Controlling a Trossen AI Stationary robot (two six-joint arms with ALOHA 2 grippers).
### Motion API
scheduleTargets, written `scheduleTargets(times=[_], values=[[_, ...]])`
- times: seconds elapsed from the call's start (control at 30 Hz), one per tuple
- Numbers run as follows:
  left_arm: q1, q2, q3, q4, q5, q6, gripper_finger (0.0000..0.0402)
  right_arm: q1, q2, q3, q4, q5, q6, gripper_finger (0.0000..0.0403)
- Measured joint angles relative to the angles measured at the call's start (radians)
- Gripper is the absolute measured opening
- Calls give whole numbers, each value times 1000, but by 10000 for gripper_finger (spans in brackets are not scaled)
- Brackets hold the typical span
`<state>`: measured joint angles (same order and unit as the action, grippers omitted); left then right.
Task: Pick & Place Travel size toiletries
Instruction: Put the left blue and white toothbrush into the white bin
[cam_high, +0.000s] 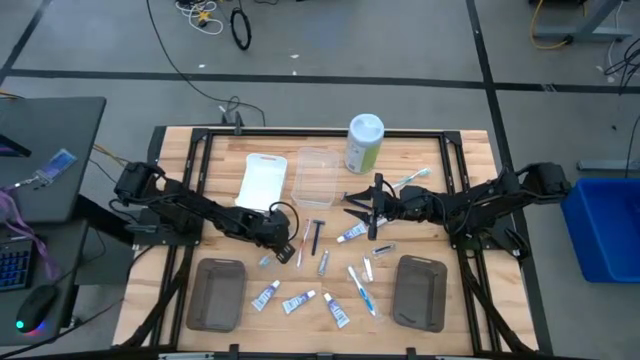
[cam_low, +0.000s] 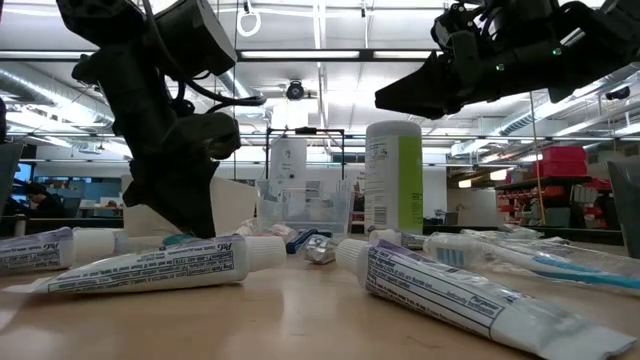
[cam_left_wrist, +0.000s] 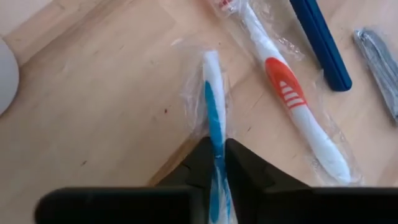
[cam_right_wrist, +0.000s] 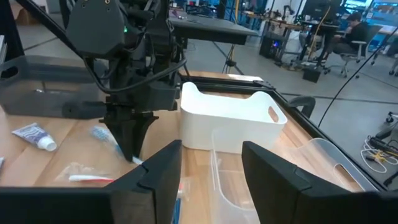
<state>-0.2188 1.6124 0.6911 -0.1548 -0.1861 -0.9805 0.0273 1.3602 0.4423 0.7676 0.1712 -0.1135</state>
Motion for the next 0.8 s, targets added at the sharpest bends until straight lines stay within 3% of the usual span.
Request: scheduleTargets(times=[0.27,0.43,0.8], values=[[0,3,58,-21,0,-16,20,0,0,0,0,0,0,174],[6,-46,138,-195,-18,-3,18,0,0,0,0,-4,0,174],[49,-332,264,-458,-330,119,19,0,0,0,-1,-3,31,171]])
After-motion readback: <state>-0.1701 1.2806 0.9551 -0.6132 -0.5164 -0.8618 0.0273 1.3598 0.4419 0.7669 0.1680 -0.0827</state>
